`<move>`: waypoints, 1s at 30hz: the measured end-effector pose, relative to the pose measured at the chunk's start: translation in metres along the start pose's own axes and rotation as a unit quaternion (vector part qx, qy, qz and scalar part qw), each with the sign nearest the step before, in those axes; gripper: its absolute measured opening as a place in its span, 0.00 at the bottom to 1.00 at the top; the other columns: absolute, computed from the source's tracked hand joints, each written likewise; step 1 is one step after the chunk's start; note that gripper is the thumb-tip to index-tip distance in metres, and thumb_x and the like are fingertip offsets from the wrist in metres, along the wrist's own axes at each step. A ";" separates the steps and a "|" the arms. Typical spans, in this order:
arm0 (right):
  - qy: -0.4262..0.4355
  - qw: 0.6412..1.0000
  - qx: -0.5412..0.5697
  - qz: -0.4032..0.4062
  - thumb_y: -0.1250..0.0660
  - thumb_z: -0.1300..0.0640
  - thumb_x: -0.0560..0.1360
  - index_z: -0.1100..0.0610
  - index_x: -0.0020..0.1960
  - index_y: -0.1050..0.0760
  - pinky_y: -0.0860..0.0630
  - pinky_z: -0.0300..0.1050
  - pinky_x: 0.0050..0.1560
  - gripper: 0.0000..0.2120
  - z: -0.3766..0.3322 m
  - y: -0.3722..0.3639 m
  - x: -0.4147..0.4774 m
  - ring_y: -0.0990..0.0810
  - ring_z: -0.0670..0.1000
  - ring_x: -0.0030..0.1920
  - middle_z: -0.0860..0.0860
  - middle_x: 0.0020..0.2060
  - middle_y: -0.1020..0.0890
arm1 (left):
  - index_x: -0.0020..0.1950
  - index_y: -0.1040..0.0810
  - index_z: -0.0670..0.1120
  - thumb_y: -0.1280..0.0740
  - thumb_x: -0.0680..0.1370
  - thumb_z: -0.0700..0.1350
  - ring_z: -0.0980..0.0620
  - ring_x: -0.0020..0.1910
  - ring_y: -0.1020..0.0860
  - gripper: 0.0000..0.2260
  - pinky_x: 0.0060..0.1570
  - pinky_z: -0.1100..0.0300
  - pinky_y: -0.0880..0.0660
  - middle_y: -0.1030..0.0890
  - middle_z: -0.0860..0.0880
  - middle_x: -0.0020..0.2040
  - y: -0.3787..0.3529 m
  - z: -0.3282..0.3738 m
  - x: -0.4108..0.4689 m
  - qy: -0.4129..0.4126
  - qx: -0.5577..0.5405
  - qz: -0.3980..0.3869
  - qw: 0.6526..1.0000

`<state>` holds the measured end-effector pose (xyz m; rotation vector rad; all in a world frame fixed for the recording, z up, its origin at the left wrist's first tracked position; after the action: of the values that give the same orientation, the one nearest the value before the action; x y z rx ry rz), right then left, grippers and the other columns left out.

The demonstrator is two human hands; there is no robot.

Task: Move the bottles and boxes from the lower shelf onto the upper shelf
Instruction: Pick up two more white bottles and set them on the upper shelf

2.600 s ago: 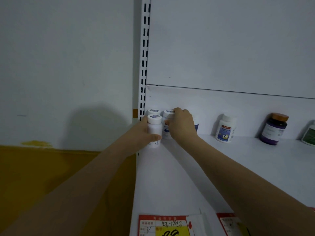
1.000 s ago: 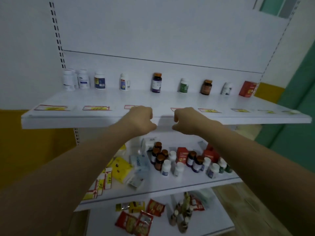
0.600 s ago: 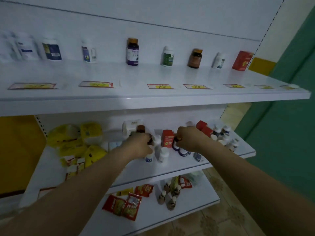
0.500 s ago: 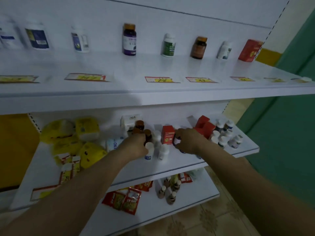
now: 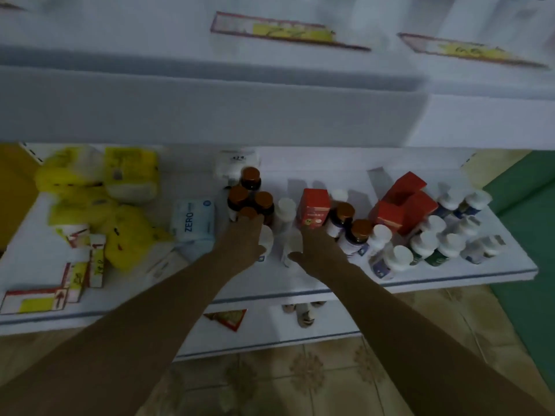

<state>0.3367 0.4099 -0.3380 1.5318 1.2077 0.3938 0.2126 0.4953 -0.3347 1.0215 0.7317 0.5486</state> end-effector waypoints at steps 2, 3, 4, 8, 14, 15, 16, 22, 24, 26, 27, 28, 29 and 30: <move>0.010 1.000 -0.007 0.011 0.32 0.48 0.74 0.53 0.71 0.39 0.28 0.53 0.64 0.29 0.006 -0.008 0.005 0.28 0.58 0.64 0.56 0.68 0.31 | 0.71 0.37 0.45 0.33 0.76 0.49 0.43 0.66 0.31 0.26 0.62 0.50 0.29 0.36 0.44 0.70 -0.008 0.005 0.007 0.009 0.024 0.014 1.000; 0.015 1.000 -0.007 0.018 0.33 0.47 0.74 0.53 0.69 0.37 0.28 0.52 0.64 0.27 0.008 -0.011 0.006 0.28 0.58 0.63 0.56 0.67 0.31 | 0.70 0.35 0.45 0.34 0.76 0.50 0.43 0.65 0.30 0.25 0.62 0.50 0.29 0.35 0.44 0.69 -0.012 0.007 0.008 0.017 0.032 0.020 0.999; 0.021 0.999 -0.002 0.026 0.33 0.47 0.74 0.53 0.68 0.36 0.28 0.51 0.64 0.26 0.010 -0.012 0.007 0.27 0.57 0.63 0.56 0.66 0.31 | 0.68 0.33 0.44 0.34 0.76 0.49 0.43 0.64 0.30 0.22 0.62 0.50 0.29 0.35 0.44 0.68 -0.014 0.010 0.009 0.024 0.036 0.029 0.999; 0.064 0.997 0.019 0.043 0.34 0.50 0.75 0.54 0.68 0.33 0.29 0.47 0.63 0.23 0.012 -0.008 0.007 0.28 0.55 0.62 0.55 0.65 0.30 | 0.65 0.30 0.43 0.32 0.75 0.44 0.44 0.63 0.30 0.19 0.62 0.55 0.32 0.34 0.44 0.67 -0.017 0.016 0.006 0.042 -0.001 0.086 0.995; 0.090 0.976 0.198 0.029 0.29 0.54 0.72 0.55 0.68 0.31 0.29 0.46 0.62 0.25 0.016 0.012 -0.005 0.26 0.54 0.62 0.53 0.63 0.26 | 0.61 0.27 0.43 0.29 0.72 0.40 0.47 0.55 0.26 0.18 0.48 0.61 0.34 0.24 0.44 0.59 -0.008 0.008 -0.024 0.113 -0.243 0.125 0.955; 0.098 0.968 0.232 0.022 0.29 0.55 0.72 0.55 0.68 0.31 0.29 0.46 0.62 0.26 0.015 0.018 -0.010 0.26 0.54 0.61 0.53 0.63 0.26 | 0.60 0.26 0.43 0.28 0.72 0.40 0.50 0.52 0.27 0.18 0.48 0.61 0.34 0.24 0.46 0.57 -0.003 0.008 -0.030 0.117 -0.284 0.133 0.942; 0.103 0.957 0.270 0.011 0.28 0.55 0.72 0.55 0.67 0.30 0.28 0.47 0.61 0.26 0.014 0.023 -0.015 0.26 0.53 0.60 0.52 0.62 0.26 | 0.60 0.26 0.43 0.27 0.71 0.41 0.52 0.51 0.29 0.19 0.48 0.61 0.34 0.25 0.48 0.55 0.002 0.009 -0.037 0.119 -0.322 0.137 0.929; 0.057 0.835 0.545 -0.049 0.29 0.56 0.72 0.52 0.58 0.23 0.29 0.53 0.66 0.14 -0.002 0.050 -0.059 0.23 0.53 0.60 0.52 0.58 0.21 | 0.58 0.21 0.45 0.24 0.68 0.48 0.50 0.56 0.22 0.21 0.54 0.59 0.25 0.19 0.50 0.55 0.031 0.016 -0.088 0.110 -0.563 0.121 0.810; 0.067 0.788 0.607 -0.077 0.33 0.57 0.75 0.54 0.55 0.21 0.27 0.54 0.64 0.09 -0.019 0.060 -0.082 0.20 0.53 0.56 0.53 0.53 0.17 | 0.59 0.20 0.45 0.25 0.69 0.49 0.48 0.57 0.21 0.20 0.59 0.53 0.25 0.17 0.48 0.56 0.043 0.023 -0.112 0.102 -0.624 0.100 0.768; 0.095 0.734 0.664 -0.106 0.39 0.61 0.79 0.59 0.53 0.21 0.24 0.51 0.60 0.09 -0.039 0.072 -0.109 0.18 0.52 0.51 0.54 0.48 0.16 | 0.58 0.20 0.44 0.28 0.72 0.48 0.47 0.55 0.19 0.17 0.56 0.52 0.24 0.16 0.46 0.54 0.056 0.031 -0.135 0.090 -0.655 0.091 0.744; 0.105 0.719 0.677 -0.116 0.41 0.60 0.79 0.60 0.54 0.22 0.24 0.52 0.60 0.10 -0.048 0.076 -0.122 0.18 0.54 0.51 0.56 0.49 0.16 | 0.57 0.20 0.44 0.28 0.72 0.48 0.47 0.54 0.19 0.16 0.54 0.53 0.23 0.16 0.46 0.53 0.063 0.035 -0.146 0.080 -0.665 0.091 0.737; 0.110 0.708 0.686 -0.125 0.42 0.59 0.80 0.61 0.57 0.23 0.25 0.54 0.61 0.12 -0.058 0.080 -0.136 0.19 0.56 0.54 0.58 0.52 0.17 | 0.56 0.20 0.43 0.28 0.72 0.48 0.47 0.52 0.18 0.15 0.51 0.53 0.22 0.15 0.46 0.51 0.069 0.038 -0.157 0.066 -0.670 0.092 0.734; 0.111 0.704 0.690 -0.127 0.42 0.57 0.80 0.62 0.61 0.25 0.25 0.57 0.61 0.15 -0.066 0.084 -0.148 0.20 0.59 0.57 0.60 0.56 0.19 | 0.53 0.21 0.44 0.29 0.73 0.49 0.47 0.48 0.17 0.13 0.47 0.54 0.21 0.15 0.46 0.48 0.077 0.041 -0.167 0.054 -0.674 0.094 0.731; 0.111 0.702 0.691 -0.129 0.43 0.56 0.80 0.63 0.64 0.27 0.25 0.58 0.61 0.17 -0.074 0.088 -0.160 0.22 0.61 0.59 0.61 0.59 0.21 | 0.50 0.22 0.45 0.30 0.73 0.50 0.47 0.45 0.17 0.11 0.43 0.55 0.21 0.15 0.47 0.44 0.086 0.043 -0.177 0.045 -0.670 0.099 0.734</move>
<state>0.2533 0.3251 -0.1803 2.5024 2.0674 -0.7864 0.1252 0.3818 -0.1924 -0.3175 0.1407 1.0772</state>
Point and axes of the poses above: each hand's wrist, its own x-axis towards the middle knuckle, its own y-axis out of the back of the hand, z = x × y, the point moved 4 cm from there along x, towards the middle knuckle
